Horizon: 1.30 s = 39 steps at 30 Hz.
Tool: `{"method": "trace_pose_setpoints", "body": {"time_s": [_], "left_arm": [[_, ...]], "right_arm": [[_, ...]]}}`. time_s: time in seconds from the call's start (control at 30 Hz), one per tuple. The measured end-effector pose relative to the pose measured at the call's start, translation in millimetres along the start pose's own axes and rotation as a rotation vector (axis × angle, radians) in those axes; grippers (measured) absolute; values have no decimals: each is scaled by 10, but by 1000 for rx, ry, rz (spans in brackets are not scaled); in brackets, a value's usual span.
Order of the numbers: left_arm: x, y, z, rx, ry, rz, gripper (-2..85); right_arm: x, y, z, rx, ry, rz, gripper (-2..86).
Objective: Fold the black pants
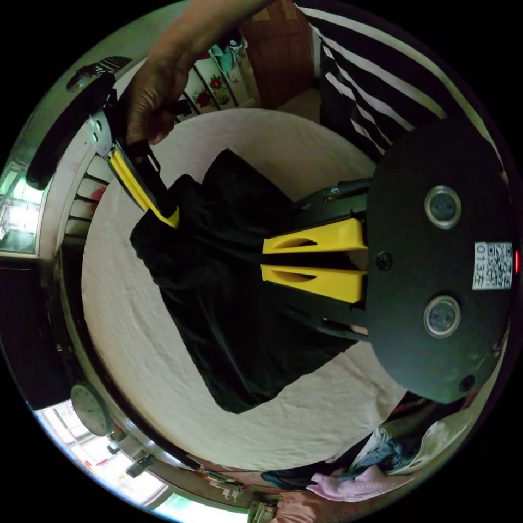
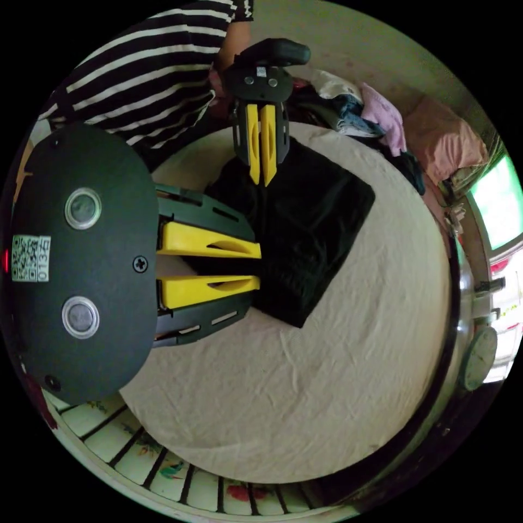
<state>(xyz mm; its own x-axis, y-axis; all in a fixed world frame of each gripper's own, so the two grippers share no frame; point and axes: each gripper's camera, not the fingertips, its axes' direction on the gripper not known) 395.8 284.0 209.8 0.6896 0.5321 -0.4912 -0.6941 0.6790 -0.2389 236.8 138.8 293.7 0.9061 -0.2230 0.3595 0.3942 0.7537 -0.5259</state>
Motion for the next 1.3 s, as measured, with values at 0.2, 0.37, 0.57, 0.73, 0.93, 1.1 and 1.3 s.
{"method": "trace_pose_setpoints", "body": {"time_s": [0.2, 0.37, 0.57, 0.73, 0.93, 1.1, 1.3], "left_arm": [[-465, 152, -417, 151, -137, -118, 2], [-673, -34, 124, -27, -187, -84, -2], [-921, -142, 334, -65, -174, -89, -3], [-1290, -148, 92, 28, -212, -183, -3], [-1713, -278, 433, -60, -183, -154, -2], [-2068, -315, 458, -52, -129, -221, 3], [-2916, -85, -66, 159, -3, -420, 90]], "right_arm": [[-200, 254, -393, 177, 97, -3, 63], [-543, 168, -7, 109, 122, -114, 51], [-505, 251, 224, 83, 161, -149, 18], [-462, 253, -41, 163, 147, -74, 3], [-387, 207, 240, 129, 223, -80, 1], [-222, 172, 191, 94, 149, -60, 3], [205, 388, -333, 263, 186, 88, 50]]}}
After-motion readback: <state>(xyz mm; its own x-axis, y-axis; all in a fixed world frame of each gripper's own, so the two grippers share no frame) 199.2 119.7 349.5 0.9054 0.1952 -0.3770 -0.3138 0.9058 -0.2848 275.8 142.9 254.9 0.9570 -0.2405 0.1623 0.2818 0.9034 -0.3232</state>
